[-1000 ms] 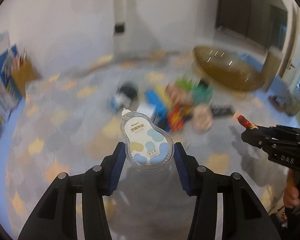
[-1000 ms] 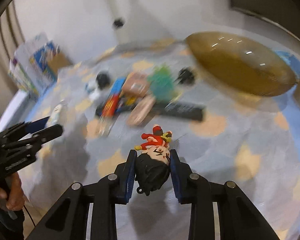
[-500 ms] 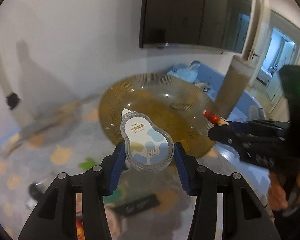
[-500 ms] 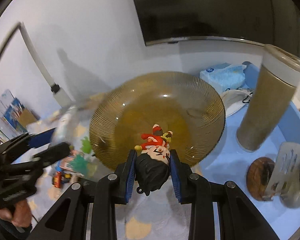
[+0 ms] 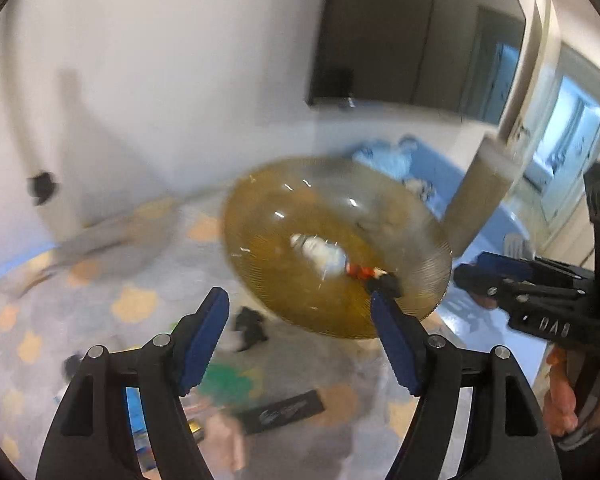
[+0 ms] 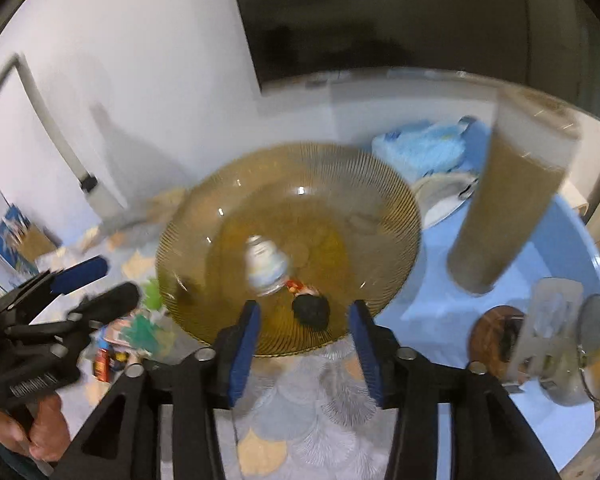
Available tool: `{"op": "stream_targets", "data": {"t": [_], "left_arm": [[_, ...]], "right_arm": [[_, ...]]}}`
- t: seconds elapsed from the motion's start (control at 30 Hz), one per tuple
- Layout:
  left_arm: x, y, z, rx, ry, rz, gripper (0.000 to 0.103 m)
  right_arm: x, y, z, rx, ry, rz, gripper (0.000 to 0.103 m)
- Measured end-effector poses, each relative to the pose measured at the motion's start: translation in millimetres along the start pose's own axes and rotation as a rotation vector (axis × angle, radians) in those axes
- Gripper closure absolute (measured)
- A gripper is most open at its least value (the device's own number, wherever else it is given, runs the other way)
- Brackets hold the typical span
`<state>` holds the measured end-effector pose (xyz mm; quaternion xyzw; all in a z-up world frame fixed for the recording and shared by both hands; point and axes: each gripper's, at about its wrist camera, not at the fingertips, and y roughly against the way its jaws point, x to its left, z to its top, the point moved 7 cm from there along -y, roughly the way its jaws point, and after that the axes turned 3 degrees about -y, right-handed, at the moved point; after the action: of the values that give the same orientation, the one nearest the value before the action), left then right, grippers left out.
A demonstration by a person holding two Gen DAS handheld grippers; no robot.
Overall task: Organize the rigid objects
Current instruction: 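Carry both held items over the amber bowl and open both tools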
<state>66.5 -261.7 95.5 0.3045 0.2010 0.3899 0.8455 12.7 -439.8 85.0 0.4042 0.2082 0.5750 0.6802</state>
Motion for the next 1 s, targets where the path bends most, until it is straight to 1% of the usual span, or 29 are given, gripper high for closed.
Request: {"op": "stream_targets", "data": {"t": [0.07,0.13,0.17,0.23,0.27,0.3,0.37,0.43,0.47,0.53,0.6,0.67,0.73,0.8,0.83,0.87,0.9,0.97,1.0], "left_arm": [[17,28,-3,-0.043,0.03,0.032,0.029],[33,54,-9,-0.075,0.067,0.05,0.029],[40,67,-13,-0.094,0.083,0.057,0.029],[55,100,-21,-0.138,0.102,0.092,0.029],[61,116,-25,-0.155,0.1,0.124,0.029],[67,129,-28,-0.168,0.09,0.168,0.029],[82,159,-34,-0.214,0.075,0.286,0.029],[94,182,-40,-0.245,0.093,0.339,0.024],[100,194,-47,-0.267,0.11,0.353,0.022],[108,206,-60,-0.289,0.126,0.352,0.02],[111,203,-82,-0.271,0.125,0.336,0.02],[115,190,-106,-0.233,0.143,0.361,0.02],[120,168,-134,-0.196,0.175,0.371,0.02],[126,148,-157,-0.171,0.201,0.381,0.02],[131,130,-172,-0.133,0.223,0.398,0.02],[133,124,-181,-0.114,0.229,0.399,0.02],[134,109,-191,-0.085,0.235,0.393,0.02],[134,96,-200,-0.062,0.225,0.396,0.02],[133,90,-203,-0.057,0.208,0.409,0.02]], "right_arm": [[2,18,1,-0.033,-0.012,0.011,0.047],[11,36,0,-0.063,-0.016,0.036,0.047],[18,45,-1,-0.077,-0.01,0.051,0.047],[35,61,-5,-0.103,0.013,0.079,0.045],[45,70,-7,-0.118,0.023,0.097,0.041],[56,78,-10,-0.133,0.033,0.122,0.04],[77,90,-17,-0.159,0.056,0.173,0.039],[100,95,-26,-0.177,0.09,0.208,0.039],[111,95,-33,-0.182,0.112,0.222,0.039],[131,87,-46,-0.174,0.141,0.237,0.039],[145,72,-65,-0.147,0.155,0.245,0.039],[152,53,-84,-0.105,0.144,0.247,0.039],[156,32,-105,-0.065,0.108,0.264,0.039],[161,15,-124,-0.057,0.092,0.266,0.039],[164,7,-132,-0.058,0.098,0.257,0.039],[168,-2,-140,-0.058,0.118,0.234,0.039],[173,-12,-148,-0.063,0.148,0.205,0.039],[182,-21,-159,-0.088,0.215,0.154,0.039],[185,-23,-162,-0.092,0.238,0.139,0.039]]}}
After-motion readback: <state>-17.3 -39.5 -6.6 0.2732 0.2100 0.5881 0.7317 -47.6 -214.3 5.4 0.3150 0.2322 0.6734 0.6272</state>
